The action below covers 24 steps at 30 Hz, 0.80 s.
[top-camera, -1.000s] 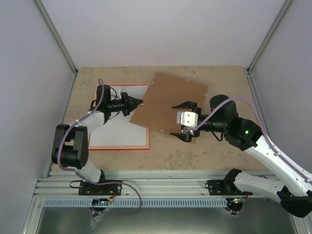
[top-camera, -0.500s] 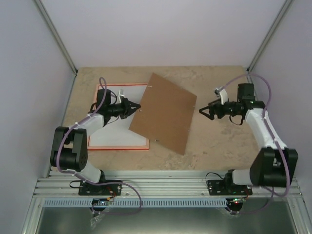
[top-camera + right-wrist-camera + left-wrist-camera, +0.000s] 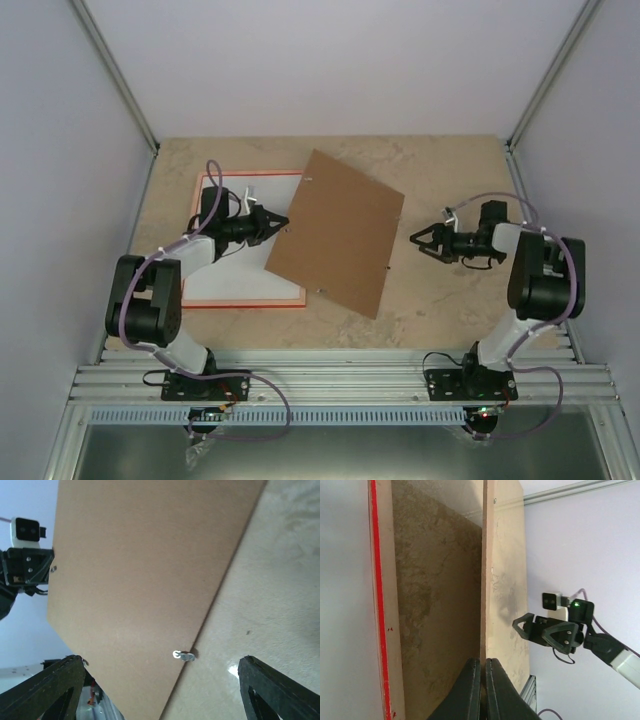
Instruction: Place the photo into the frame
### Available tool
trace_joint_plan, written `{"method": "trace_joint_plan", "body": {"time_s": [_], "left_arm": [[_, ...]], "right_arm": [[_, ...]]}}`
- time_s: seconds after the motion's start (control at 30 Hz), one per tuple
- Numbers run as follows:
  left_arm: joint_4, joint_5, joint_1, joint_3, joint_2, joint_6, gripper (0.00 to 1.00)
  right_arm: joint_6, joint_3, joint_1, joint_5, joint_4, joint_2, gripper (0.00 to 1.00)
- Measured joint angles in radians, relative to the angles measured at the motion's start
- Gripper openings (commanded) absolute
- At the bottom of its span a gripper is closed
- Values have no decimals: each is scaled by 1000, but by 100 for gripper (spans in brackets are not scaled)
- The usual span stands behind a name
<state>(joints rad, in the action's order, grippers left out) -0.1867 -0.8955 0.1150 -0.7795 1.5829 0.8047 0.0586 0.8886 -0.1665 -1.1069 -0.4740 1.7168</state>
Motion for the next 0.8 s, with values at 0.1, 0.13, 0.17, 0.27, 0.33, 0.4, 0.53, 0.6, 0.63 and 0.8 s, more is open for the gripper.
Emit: {"method": "trace_joint_plan", "body": {"time_s": [0.1, 0.13, 0.17, 0.27, 0.33, 0.4, 0.53, 0.6, 0.63, 0.8], "left_arm": [[-22, -2, 0, 2, 15, 13, 0], [-30, -4, 0, 3, 19, 20, 0], [-45, -6, 0, 8, 23, 32, 0], [-105, -19, 0, 30, 37, 87, 0], [-158, -31, 0, 48, 54, 142, 0], [-213, -43, 0, 64, 76, 203, 0], [-281, -64, 0, 72, 103, 277, 0], [-318, -73, 0, 75, 113, 304, 0], [-334, -78, 0, 76, 119, 316, 0], [-392, -91, -1, 92, 143, 346, 0]], "right_arm": [[54, -2, 13, -18, 56, 96, 85], [64, -2, 20, -20, 68, 118, 85], [74, -2, 28, -22, 80, 141, 85], [105, 1, 57, -64, 117, 202, 86], [125, 16, 75, -98, 138, 231, 85], [146, 38, 87, -133, 152, 262, 82], [190, 66, 100, -180, 191, 307, 67], [215, 65, 105, -194, 229, 322, 59], [228, 64, 107, -195, 243, 325, 56], [348, 46, 135, -219, 375, 319, 44]]}}
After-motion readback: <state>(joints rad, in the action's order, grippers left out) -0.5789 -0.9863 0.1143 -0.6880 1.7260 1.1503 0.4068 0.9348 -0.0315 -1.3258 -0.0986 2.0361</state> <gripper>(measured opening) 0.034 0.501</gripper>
